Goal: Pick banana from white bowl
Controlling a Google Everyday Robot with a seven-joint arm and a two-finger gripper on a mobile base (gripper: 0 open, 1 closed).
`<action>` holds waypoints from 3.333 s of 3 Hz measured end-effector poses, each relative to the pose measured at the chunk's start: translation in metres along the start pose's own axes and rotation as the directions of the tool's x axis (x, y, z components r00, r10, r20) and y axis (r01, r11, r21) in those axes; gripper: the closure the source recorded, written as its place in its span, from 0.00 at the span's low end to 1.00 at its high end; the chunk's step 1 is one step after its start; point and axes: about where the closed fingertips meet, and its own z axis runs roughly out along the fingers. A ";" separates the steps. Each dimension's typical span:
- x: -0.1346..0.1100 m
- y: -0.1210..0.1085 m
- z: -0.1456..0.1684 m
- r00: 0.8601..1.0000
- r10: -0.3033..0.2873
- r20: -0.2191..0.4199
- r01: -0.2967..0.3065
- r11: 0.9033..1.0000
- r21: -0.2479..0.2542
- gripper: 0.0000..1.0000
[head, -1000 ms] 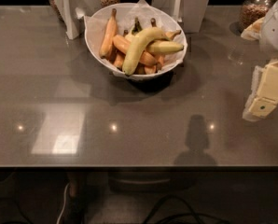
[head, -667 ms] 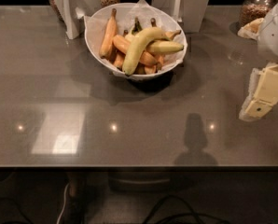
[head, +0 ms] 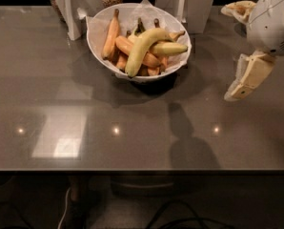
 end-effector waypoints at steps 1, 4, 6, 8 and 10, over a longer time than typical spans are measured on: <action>-0.015 -0.035 0.016 0.987 -0.099 0.130 0.097 0.995 0.019 0.00; -0.031 -0.056 0.039 0.941 -0.298 0.159 0.298 0.954 0.022 0.00; -0.054 -0.087 0.077 0.867 -0.448 0.220 0.459 0.888 -0.002 0.09; -0.079 -0.100 0.102 0.831 -0.472 0.294 0.490 0.872 0.012 0.25; -0.092 -0.104 0.121 0.813 -0.476 0.335 0.505 0.863 0.001 0.34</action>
Offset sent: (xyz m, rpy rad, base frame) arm 0.0280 0.0142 0.0050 0.0536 -0.0385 0.1110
